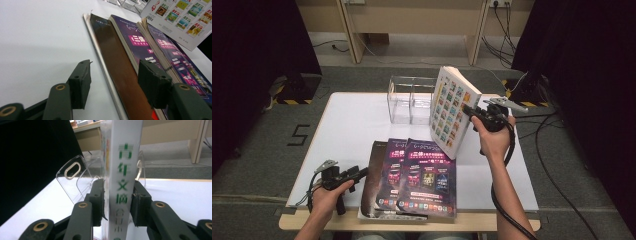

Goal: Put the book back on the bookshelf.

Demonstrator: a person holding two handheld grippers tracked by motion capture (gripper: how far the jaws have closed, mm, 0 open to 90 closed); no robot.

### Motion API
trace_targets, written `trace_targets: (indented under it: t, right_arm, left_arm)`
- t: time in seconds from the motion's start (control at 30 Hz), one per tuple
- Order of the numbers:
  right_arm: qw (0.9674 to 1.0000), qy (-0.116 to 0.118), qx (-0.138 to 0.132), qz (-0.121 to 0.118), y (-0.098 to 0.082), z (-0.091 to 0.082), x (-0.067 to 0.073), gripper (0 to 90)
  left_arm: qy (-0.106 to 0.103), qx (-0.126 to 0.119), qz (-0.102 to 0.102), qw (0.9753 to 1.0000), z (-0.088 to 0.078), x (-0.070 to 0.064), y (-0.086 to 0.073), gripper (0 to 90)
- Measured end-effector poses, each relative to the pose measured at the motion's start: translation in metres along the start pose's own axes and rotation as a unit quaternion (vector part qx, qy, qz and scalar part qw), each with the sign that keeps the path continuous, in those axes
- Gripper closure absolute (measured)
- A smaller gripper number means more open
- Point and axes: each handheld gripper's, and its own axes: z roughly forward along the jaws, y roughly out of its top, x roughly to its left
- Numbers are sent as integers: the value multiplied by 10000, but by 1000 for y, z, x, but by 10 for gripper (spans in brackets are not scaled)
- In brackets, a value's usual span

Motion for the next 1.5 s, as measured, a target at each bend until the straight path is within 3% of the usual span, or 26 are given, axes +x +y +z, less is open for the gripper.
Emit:
trace_targets:
  t: [0.43, 0.57, 1.13, 1.4, 1.5]
  right_arm:
    - [9999, -63, 104, -2, 26, 7, -4, 634]
    - [9998, -147, 138, -45, 29, 9, -1, 637]
    - [9994, -131, 315, 34, 35, 16, -1, 588]
    - [9990, -69, 424, 99, 37, 16, 0, 691]
    - [9987, -11, 451, 235, 36, 16, -1, 727]
  left_arm:
    - [4, -7, -15, 10000, -1, 1, 0, 433]
    - [-1, -15, -23, 10000, -1, 1, 0, 433]
    - [-6, 0, -21, 10000, 0, 1, 0, 433]
    - [-6, 17, -2, 10000, 1, 1, 0, 434]
    - [-12, 13, -3, 10000, 1, 1, 0, 434]
